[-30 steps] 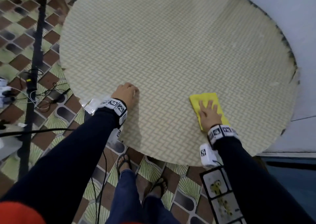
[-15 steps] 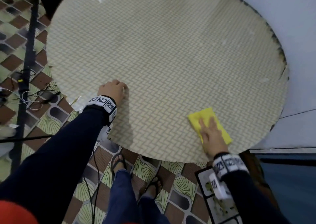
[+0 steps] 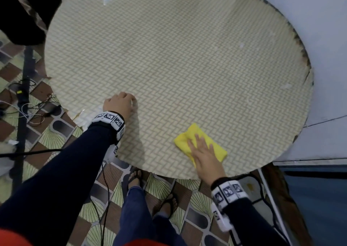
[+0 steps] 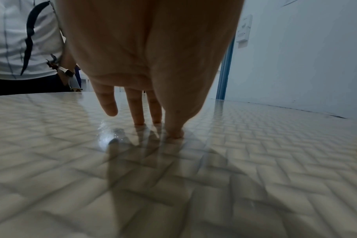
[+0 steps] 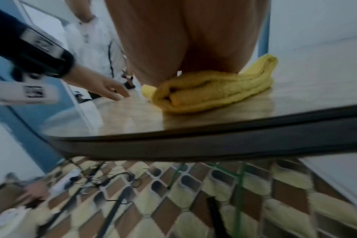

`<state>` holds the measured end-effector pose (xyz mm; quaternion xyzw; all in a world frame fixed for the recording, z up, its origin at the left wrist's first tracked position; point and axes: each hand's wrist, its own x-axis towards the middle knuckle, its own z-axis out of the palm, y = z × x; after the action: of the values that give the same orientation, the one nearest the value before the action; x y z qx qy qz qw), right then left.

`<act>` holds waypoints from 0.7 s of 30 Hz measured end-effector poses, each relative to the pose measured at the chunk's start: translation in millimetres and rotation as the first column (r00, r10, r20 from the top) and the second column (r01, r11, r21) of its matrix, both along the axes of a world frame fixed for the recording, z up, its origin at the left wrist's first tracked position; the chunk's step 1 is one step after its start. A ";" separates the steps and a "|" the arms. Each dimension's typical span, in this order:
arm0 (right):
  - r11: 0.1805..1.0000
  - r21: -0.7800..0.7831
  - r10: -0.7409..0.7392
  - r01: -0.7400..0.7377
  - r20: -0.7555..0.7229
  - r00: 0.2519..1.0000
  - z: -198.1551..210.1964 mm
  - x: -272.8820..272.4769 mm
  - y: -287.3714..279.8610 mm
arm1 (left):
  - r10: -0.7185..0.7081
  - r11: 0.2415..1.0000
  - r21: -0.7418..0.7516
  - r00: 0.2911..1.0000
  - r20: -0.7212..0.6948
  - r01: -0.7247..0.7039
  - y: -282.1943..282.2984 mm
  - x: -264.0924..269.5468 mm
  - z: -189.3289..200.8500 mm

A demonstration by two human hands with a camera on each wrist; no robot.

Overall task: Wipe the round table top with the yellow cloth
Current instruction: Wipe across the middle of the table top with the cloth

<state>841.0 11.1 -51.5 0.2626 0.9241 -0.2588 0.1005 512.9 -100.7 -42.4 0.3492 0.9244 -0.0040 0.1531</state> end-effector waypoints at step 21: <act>0.926 0.074 -0.376 0.371 0.078 0.923 -5.6 27.6 64.2 | -0.020 0.999 -0.023 0.999 0.047 0.021 2.7 -6.8 13.4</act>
<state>868.6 75.3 -57.1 0.4481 0.8587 -0.2342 0.0836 506.1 -97.9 -29.0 0.3570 0.9168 -0.0084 0.1788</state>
